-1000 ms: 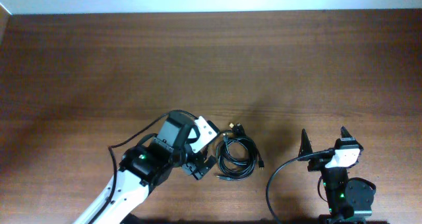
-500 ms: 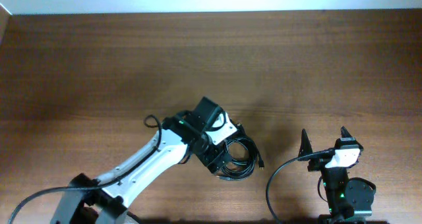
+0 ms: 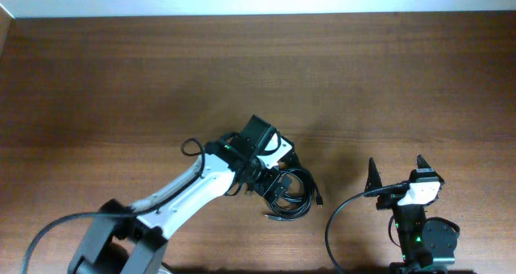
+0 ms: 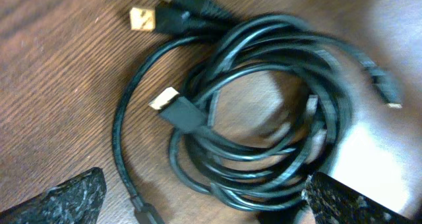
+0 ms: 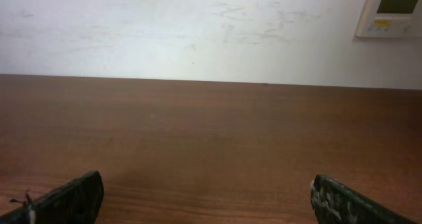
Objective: Untangle cables
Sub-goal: 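Grasp the black cable coil with the left gripper and lift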
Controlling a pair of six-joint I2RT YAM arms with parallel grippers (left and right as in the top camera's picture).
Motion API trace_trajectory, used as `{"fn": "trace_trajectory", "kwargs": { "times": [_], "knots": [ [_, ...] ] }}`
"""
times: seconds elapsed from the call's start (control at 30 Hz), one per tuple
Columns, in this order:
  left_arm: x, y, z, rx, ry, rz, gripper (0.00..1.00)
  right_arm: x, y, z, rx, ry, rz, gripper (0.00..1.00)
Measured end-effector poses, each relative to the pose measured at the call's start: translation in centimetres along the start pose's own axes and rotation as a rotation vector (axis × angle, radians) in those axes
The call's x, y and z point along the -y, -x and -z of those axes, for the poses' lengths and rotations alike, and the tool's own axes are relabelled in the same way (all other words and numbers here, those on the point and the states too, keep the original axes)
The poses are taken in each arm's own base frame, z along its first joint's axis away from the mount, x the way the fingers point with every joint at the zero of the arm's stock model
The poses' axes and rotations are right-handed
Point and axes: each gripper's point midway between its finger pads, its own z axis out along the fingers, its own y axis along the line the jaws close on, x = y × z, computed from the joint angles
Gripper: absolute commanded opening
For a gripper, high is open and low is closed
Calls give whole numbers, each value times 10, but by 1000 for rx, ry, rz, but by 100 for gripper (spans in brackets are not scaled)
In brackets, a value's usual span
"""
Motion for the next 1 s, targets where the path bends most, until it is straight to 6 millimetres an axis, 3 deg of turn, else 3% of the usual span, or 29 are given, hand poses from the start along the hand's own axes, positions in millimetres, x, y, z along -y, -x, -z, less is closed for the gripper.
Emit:
{"fn": "trace_trajectory", "kwargs": {
  "times": [0.17,0.37,0.57,0.6,0.67,0.87,1.0],
  "knots": [
    [-19,11,-17,24,81,3,99,0,0,0,0,0,0,99],
    [-23,19,-18,54,111,-5,99,0,0,0,0,0,0,99],
    [-8,14,-38,17,127,-69,99,0,0,0,0,0,1,99],
    [-9,15,-38,18,135,-70,95,0,0,0,0,0,0,99],
    [-11,14,-39,16,145,-70,59,0,0,0,0,0,1,99],
    [-12,13,-42,11,149,-69,49,0,0,0,0,0,0,99],
    [-14,12,-49,-6,150,-67,35,0,0,0,0,0,0,99]
  ]
}}
